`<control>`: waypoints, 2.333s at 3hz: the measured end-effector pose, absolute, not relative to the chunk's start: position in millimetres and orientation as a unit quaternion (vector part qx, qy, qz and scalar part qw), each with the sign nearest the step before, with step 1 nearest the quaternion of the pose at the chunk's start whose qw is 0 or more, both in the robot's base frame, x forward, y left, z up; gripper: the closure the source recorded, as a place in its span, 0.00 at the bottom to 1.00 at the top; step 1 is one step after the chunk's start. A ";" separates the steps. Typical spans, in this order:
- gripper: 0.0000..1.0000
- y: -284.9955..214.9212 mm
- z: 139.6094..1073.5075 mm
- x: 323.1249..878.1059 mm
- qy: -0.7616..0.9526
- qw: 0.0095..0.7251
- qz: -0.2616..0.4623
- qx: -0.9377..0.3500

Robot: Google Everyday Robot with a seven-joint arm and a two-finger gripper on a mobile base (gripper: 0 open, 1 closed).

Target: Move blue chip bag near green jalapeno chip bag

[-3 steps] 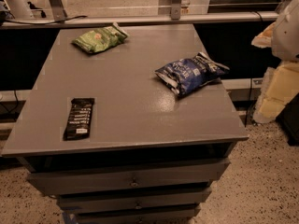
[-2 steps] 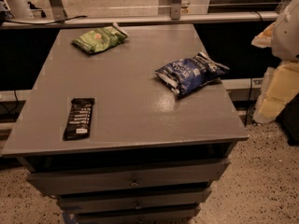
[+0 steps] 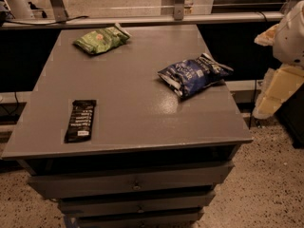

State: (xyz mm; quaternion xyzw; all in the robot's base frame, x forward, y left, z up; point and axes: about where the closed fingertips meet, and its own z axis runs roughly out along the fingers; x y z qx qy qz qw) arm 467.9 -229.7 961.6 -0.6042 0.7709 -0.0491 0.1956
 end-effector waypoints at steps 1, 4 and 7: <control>0.00 -242.1 943.0 511.5 0.770 0.236 -0.048 -0.591; 0.00 -236.6 871.9 609.4 0.796 0.334 0.069 -0.501; 0.41 -196.0 833.8 649.5 0.793 0.370 0.161 -0.456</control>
Offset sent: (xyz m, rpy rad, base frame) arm 0.1425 -0.0343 -0.0652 0.2457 -0.1242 -0.0915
